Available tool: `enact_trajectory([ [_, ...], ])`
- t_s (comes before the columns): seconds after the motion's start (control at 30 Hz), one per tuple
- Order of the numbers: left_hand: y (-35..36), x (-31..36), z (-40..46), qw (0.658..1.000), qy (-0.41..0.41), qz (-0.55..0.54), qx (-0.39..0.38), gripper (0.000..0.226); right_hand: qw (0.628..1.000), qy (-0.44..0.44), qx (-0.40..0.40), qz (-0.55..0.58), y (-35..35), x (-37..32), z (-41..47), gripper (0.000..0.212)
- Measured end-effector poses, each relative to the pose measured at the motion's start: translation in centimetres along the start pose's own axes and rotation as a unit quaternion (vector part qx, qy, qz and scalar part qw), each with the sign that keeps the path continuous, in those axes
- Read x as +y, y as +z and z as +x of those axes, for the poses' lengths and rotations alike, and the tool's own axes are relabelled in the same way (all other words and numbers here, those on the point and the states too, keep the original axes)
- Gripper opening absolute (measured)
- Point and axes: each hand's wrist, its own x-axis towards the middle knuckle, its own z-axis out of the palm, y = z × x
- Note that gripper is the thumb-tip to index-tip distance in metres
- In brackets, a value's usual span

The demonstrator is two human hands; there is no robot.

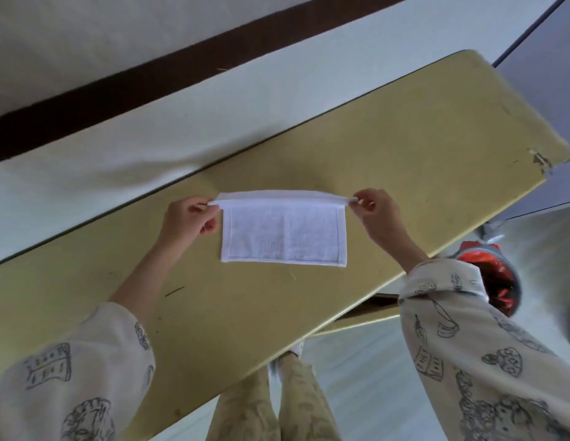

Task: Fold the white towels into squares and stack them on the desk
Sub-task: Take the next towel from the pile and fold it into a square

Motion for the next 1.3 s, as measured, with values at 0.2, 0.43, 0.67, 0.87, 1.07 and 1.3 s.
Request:
enact_trajectory([
  [0.2, 0.7, -4.2, -4.4, 0.968, -0.129, -0.199, -0.082, 0.019, 0.988, 0.076, -0.055, 0.120, 1.4, 4.2, -5.5, 0.011],
  [0.43, 2.2, -5.6, -4.2, 0.971, -0.147, -0.179, -0.057, 0.012, 0.967, 0.145, -0.059, 0.202, 3.1, 4.9, -6.3, 0.008],
  [0.67, 2.6, -4.1, -3.7, 0.978, -0.075, -0.192, 0.017, 0.015, 0.961, 0.141, -0.025, 0.236, 3.2, 4.8, -6.3, 0.011],
  [0.87, 2.1, -2.0, -2.6, 0.982, -0.043, -0.183, 0.021, 0.022, 0.953, 0.118, 0.013, 0.279, 2.3, 3.6, -4.9, 0.014],
  [1.07, 2.6, -5.5, -3.2, 0.981, -0.128, -0.148, -0.009, 0.017, 0.962, 0.184, -0.036, 0.197, 3.9, 6.0, -6.1, 0.017],
  [1.3, 2.4, -6.2, -3.2, 0.979, -0.142, -0.145, -0.017, 0.019, 0.959, 0.199, -0.038, 0.197, 4.0, 5.6, -5.8, 0.014],
])
